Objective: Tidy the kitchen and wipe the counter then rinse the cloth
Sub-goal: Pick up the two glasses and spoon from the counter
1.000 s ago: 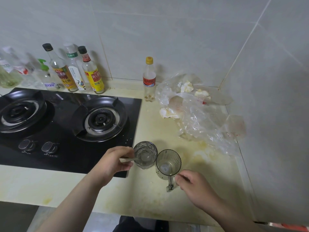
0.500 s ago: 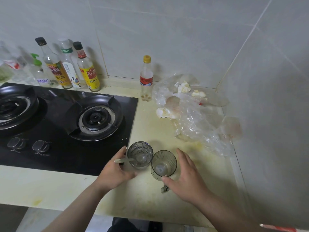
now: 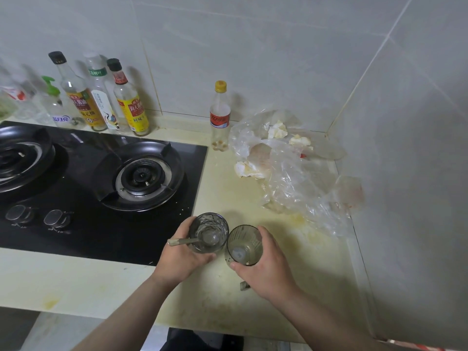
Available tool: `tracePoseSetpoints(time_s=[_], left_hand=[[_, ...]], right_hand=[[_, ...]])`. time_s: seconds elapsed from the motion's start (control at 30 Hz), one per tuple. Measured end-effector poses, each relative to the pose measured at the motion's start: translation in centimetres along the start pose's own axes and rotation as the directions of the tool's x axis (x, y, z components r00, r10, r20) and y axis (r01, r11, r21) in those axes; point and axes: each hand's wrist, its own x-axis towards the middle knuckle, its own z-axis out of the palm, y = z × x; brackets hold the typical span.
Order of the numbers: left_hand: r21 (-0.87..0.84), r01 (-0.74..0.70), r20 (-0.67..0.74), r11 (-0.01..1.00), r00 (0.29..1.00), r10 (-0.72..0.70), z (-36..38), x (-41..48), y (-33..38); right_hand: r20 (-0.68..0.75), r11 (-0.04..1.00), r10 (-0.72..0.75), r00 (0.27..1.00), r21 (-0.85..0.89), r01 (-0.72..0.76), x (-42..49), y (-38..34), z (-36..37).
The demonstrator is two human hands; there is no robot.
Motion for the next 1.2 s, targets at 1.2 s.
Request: tracePoseSetpoints(time_s=[1.2], left_hand=[[0.044,-0.066,-0.725,0.997,0.685,0.077,-17.4,-26.5,1.2]], right_hand=[[0.394,0.876,-0.457,0.798,0.044,0.480,-9.7,-14.9,8.1]])
